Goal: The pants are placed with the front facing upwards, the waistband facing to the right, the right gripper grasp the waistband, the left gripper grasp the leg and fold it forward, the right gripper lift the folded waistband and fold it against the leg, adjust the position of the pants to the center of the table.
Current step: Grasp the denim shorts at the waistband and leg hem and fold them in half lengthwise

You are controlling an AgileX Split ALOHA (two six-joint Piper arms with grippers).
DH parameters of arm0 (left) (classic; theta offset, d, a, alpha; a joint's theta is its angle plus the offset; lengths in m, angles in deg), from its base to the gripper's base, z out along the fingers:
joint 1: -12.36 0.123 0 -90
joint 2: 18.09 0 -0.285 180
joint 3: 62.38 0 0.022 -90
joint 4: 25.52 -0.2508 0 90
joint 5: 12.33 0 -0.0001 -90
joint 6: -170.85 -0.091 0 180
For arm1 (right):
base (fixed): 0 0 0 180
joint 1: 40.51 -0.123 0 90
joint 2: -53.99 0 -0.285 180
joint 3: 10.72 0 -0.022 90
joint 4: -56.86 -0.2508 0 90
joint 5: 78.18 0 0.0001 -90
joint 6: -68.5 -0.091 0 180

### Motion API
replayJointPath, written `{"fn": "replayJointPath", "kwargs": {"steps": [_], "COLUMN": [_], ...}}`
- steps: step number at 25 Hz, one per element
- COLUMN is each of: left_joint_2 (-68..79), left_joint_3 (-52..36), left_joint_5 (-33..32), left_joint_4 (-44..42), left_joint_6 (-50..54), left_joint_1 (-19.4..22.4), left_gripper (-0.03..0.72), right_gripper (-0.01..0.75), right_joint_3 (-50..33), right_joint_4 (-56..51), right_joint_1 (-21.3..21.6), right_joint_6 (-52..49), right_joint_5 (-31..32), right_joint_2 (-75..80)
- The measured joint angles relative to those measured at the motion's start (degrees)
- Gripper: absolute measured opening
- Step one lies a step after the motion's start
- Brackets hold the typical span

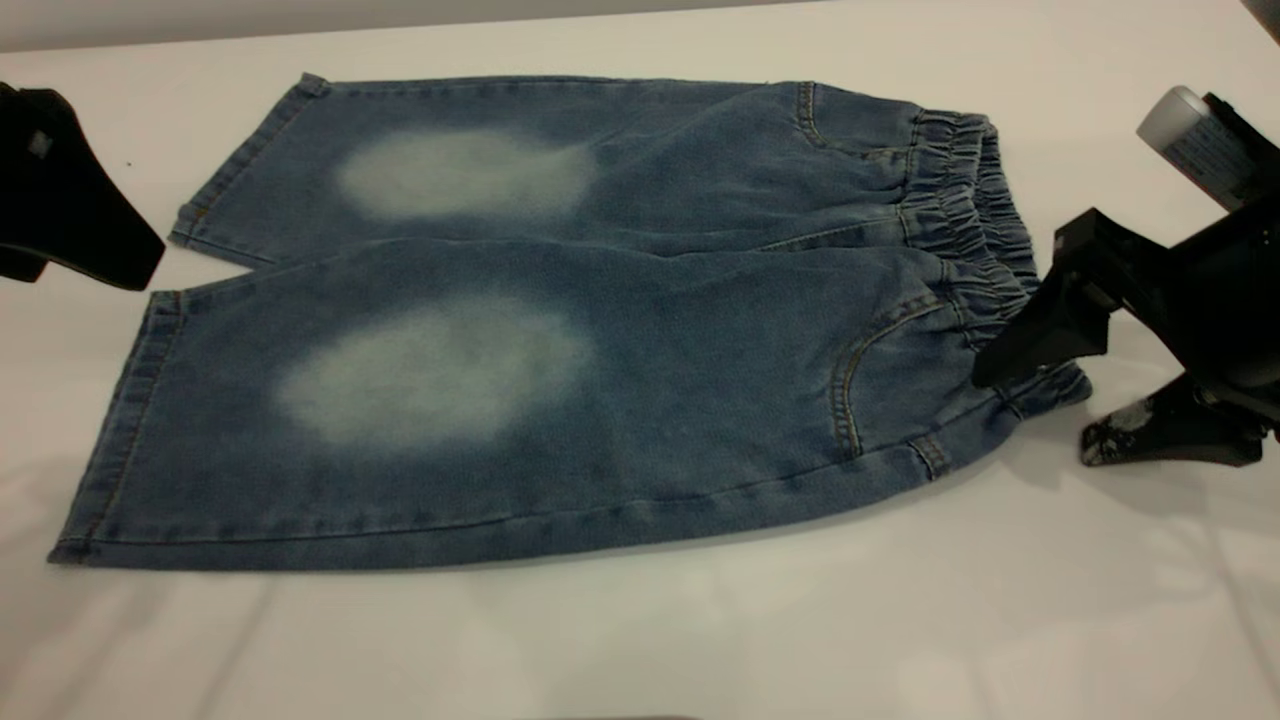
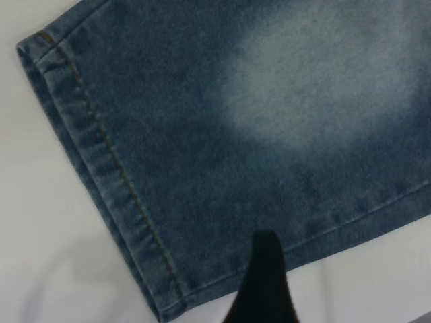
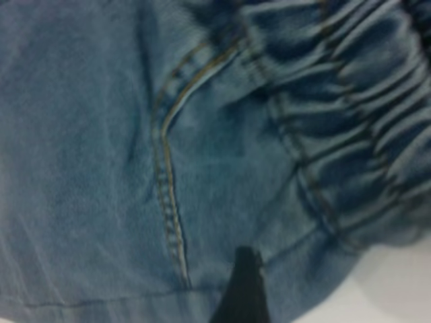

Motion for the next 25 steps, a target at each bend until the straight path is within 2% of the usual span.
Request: {"fn": "replayJointPath", "kwargs": {"steps": [8,15,19,22,25], "left_joint_2": [0.0,0.0,0.0,0.0,0.0], "left_joint_3": [0.0,0.0,0.0,0.0,0.0], "left_joint_5": [0.3,0.4,0.5,0.6,0.7], "left_joint_4": [0.1,0.1,0.1,0.1,0.1], "left_joint_6": [0.0,-0.1,-0.1,-0.1,-0.1], "left_joint_1": [0.0,0.0,0.0,0.0,0.0], "left_gripper": [0.547,0.547,0.547,0.547,0.547], "right_gripper": [0.565,0.565,0.565,0.544,0.472], "right_joint_3": [3.0,3.4,3.4,3.5,3.5], "right_joint_4": [-0.3,-0.3,-0.3,-0.3,-0.3], "right_joint_1": [0.0,0.3,0.3,0.3,0.3], "right_joint_6": [1.5,6.4,7.7,8.5,8.7], "right_joint_5": [0.4,4.4,3.2,2.4,2.2], "right_joint_2": [1.4,1.8,1.8,1.8,1.8]}}
